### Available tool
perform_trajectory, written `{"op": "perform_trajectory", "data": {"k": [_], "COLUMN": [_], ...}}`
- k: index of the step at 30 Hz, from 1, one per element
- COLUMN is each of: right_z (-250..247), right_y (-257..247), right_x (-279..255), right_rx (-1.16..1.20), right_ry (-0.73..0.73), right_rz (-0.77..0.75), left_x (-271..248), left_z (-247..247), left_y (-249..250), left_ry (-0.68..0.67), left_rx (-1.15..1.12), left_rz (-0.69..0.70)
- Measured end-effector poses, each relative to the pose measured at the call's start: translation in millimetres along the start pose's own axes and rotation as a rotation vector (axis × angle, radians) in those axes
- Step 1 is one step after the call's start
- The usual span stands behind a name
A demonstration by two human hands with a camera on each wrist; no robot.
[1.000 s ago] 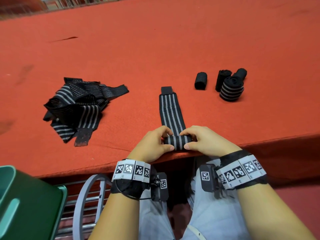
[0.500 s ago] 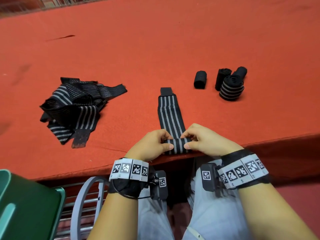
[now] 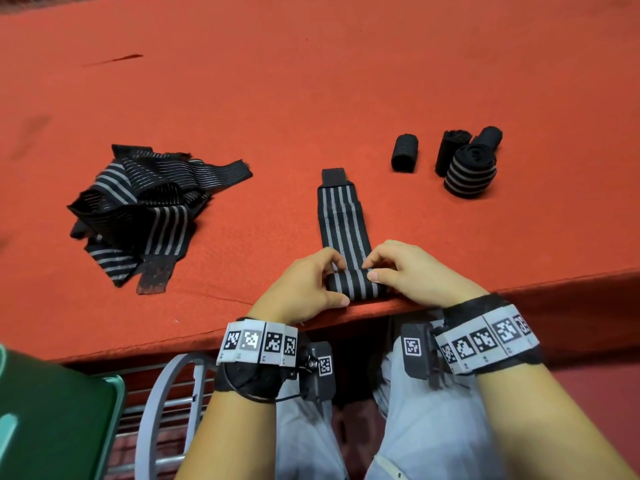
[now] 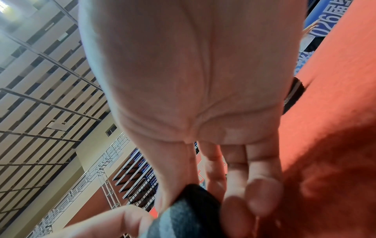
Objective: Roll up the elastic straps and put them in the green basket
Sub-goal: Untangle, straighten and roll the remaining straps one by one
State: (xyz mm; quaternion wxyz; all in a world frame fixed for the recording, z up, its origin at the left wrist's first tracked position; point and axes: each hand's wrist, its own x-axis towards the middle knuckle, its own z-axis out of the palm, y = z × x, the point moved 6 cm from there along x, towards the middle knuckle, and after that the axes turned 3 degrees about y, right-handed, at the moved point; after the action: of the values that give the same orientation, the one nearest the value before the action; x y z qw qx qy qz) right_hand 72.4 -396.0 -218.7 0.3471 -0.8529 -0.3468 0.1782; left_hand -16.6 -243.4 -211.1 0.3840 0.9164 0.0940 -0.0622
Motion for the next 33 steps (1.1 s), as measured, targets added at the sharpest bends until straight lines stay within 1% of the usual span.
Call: {"op": "perform_trajectory", "data": {"k": [5, 7, 11, 14, 17, 19, 24, 26, 29, 33], "right_z": [-4.4, -5.2, -0.3, 0.9, 2.5, 2.6, 2.7, 2.2, 0.9, -0.6], "right_y": [-3.9, -5.3, -6.0, -3.3, -0.1, 1.0, -0.2, -1.7, -4.9, -3.5], "right_x": [-3.3, -5.4, -6.1, -3.6, -0.8, -1.3, -4.7, -6.7, -12.0, -20.3], "right_rx": [0.030, 0.026, -0.002, -0.009, -0.037, -0.014, 0.032, 0.047, 0.049, 0.060], "right_ry": [0.076, 0.074, 0.019, 0.052, 0.086, 0.104, 0.098, 0.083, 0.031, -0.033], "right_rz": [0.029, 0.027, 0.005, -0.012, -0.022, -0.018, 0.008, 0.020, 0.034, 0.073], "left_x": [3.2, 4.8, 6.6, 6.8, 5.8, 4.5, 2.1, 0.5, -5.4, -16.4], "left_z": [-2.0, -2.5, -2.7, -2.0, -2.6, -0.4, -0.3, -1.9, -2.1, 5.5], "left_y": [-0.9, -0.3, -1.6, -2.2, -2.2, -3.5, -2.2, -1.7, -1.2, 5.0], "left_ry": [0.036, 0.048, 0.050, 0.071, 0.129, 0.135, 0.192, 0.173, 0.101, 0.008], "left_rx": [0.005, -0.001, 0.011, 0.011, -0.008, -0.016, -0.029, -0.059, -0.123, -0.204], "left_rz": [0.014, 0.025, 0.021, 0.020, 0.049, 0.055, 0.069, 0.050, -0.001, -0.021]}}
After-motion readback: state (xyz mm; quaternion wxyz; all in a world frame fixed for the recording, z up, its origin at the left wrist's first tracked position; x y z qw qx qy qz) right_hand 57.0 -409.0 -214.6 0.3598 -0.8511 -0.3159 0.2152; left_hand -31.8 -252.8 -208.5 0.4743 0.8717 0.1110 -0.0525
